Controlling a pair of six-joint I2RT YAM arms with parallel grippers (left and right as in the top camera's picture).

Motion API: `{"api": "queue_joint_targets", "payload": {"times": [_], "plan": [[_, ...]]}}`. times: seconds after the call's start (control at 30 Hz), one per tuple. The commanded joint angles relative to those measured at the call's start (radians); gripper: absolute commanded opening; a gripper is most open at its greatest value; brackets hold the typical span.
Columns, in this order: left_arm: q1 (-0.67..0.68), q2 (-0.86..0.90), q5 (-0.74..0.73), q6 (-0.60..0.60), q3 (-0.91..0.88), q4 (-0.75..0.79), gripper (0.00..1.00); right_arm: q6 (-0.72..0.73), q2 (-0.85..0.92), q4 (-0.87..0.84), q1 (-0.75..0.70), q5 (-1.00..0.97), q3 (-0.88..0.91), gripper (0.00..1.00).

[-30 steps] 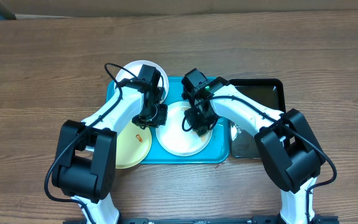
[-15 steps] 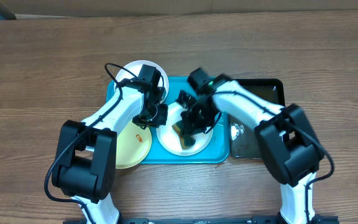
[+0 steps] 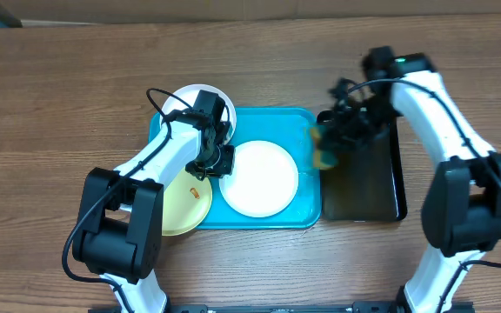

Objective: Clean dirty plates on tray and stack at the side
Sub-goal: 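Return the sponge to the basin with the right gripper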

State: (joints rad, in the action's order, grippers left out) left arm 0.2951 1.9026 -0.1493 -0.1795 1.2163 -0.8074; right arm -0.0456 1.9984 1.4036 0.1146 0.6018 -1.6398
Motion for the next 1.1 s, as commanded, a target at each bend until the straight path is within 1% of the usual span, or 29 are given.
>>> {"api": "queue_joint_targets", "payload": {"times": [0.0,0.1,0.2,0.47,0.5,0.53,0.57,0.6,0.63,0.7,0.77,0.97,1.07], "plan": [[0.008,0.006,-0.008,0.008,-0.003,0.004,0.14,0.037,-0.027,0.019,-0.042,-0.267,0.022,0.04],[0.008,0.006,-0.008,0.008,-0.003,0.004,0.15,0.109,-0.027,0.005,-0.056,-0.401,0.056,0.04],[0.008,0.006,-0.008,0.008,-0.003,0.004,0.15,0.178,-0.027,-0.05,-0.056,-0.508,0.108,0.04],[0.008,0.006,-0.008,0.008,-0.003,0.004,0.15,0.177,-0.026,-0.22,-0.045,-0.512,0.268,0.04],[0.008,0.006,-0.008,0.008,-0.003,0.004,0.15,0.177,-0.026,-0.24,-0.045,-0.512,0.285,0.09],[0.008,0.006,-0.008,0.008,-0.003,0.004,0.15,0.177,-0.026,-0.253,-0.045,-0.512,0.296,0.17],[0.008,0.006,-0.008,0.008,-0.003,0.004,0.16,0.177,-0.026,-0.259,-0.045,-0.512,0.305,0.35],[0.008,0.006,-0.008,0.008,-0.003,0.004,0.16,0.177,-0.026,-0.261,-0.045,-0.512,0.308,0.46],[0.008,0.006,-0.008,0.008,-0.003,0.004,0.16,0.177,-0.026,-0.259,-0.045,-0.512,0.308,0.5],[0.008,0.006,-0.008,0.008,-0.003,0.004,0.17,0.176,-0.026,-0.257,-0.045,-0.506,0.304,0.52],[0.008,0.006,-0.009,0.008,-0.003,0.004,0.19,0.173,-0.027,-0.241,-0.045,-0.472,0.279,0.52],[0.008,0.006,-0.008,0.008,-0.003,0.003,0.21,0.177,-0.027,-0.11,-0.059,-0.443,0.097,0.52],[0.008,0.006,-0.008,0.008,-0.003,0.003,0.22,0.177,-0.027,-0.09,-0.066,-0.443,0.051,0.54]]}}
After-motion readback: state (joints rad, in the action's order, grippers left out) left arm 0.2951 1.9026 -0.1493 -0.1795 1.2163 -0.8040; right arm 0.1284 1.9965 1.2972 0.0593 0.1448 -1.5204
